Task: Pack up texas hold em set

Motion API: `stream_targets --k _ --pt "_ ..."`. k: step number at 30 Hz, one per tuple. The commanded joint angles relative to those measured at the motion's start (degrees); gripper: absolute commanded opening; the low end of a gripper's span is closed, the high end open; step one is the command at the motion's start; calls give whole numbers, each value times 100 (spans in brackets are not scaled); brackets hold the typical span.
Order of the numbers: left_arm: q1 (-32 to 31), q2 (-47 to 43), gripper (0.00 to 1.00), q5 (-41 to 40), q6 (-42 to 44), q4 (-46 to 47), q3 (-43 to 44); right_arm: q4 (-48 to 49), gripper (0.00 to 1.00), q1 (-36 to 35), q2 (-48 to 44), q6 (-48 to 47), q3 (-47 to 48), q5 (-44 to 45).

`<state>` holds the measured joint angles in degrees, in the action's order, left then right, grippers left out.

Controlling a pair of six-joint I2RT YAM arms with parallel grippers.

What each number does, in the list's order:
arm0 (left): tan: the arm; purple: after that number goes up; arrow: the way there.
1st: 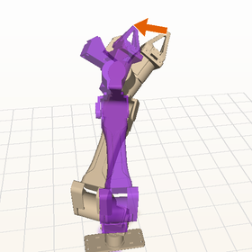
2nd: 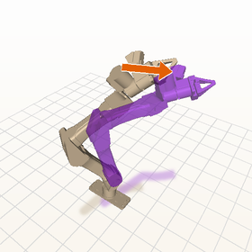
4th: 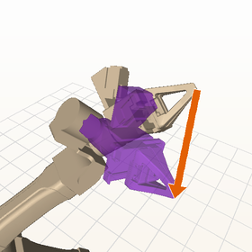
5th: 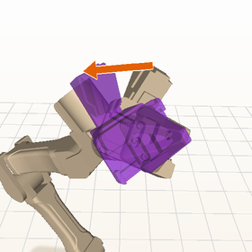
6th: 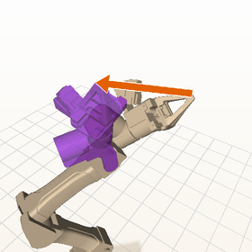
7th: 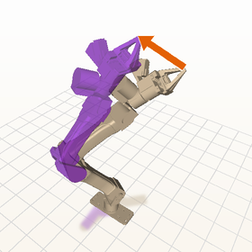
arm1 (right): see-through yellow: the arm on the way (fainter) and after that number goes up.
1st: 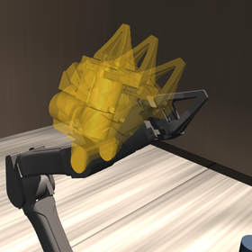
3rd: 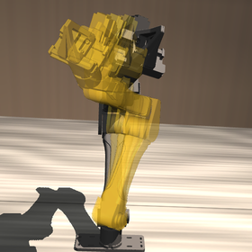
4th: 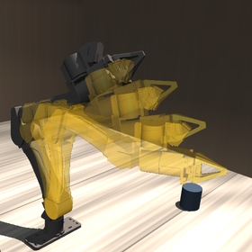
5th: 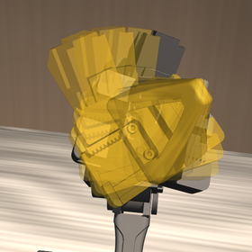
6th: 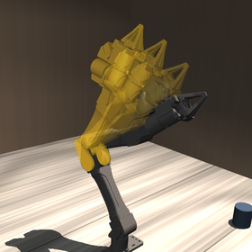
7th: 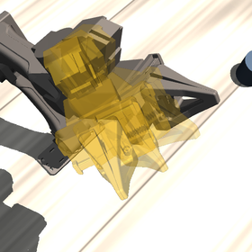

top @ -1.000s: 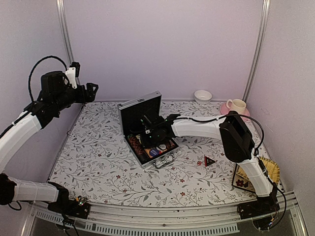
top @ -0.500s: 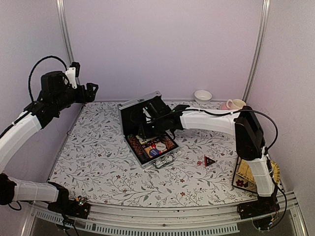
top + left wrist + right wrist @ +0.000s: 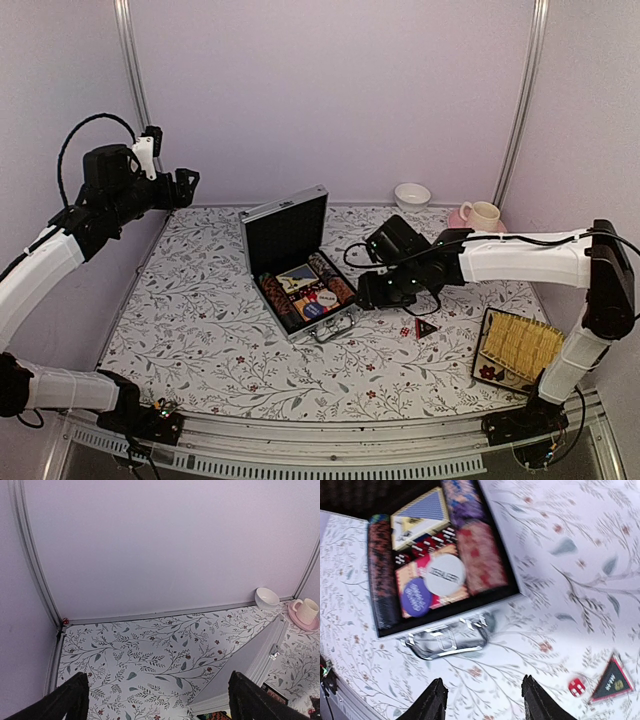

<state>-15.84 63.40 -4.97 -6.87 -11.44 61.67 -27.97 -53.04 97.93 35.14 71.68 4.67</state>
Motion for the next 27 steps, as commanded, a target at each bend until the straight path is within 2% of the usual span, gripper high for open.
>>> stream_targets --k 1,4,8,21,27 --pt "42 18 97 -4 19 38 -6 -1013 53 195 -370 1152 -655 330" --pt "45 56 97 -8 20 17 7 -1524 53 252 -419 1610 -827 398" --pt "43 63 97 1 19 18 12 -1621 53 321 -459 2044 -1023 395" --pt "44 33 97 -31 41 7 12 -774 47 588 26 2324 -1095 249" --pt "39 33 97 -21 42 -1 21 -719 42 614 212 2308 -1052 219"
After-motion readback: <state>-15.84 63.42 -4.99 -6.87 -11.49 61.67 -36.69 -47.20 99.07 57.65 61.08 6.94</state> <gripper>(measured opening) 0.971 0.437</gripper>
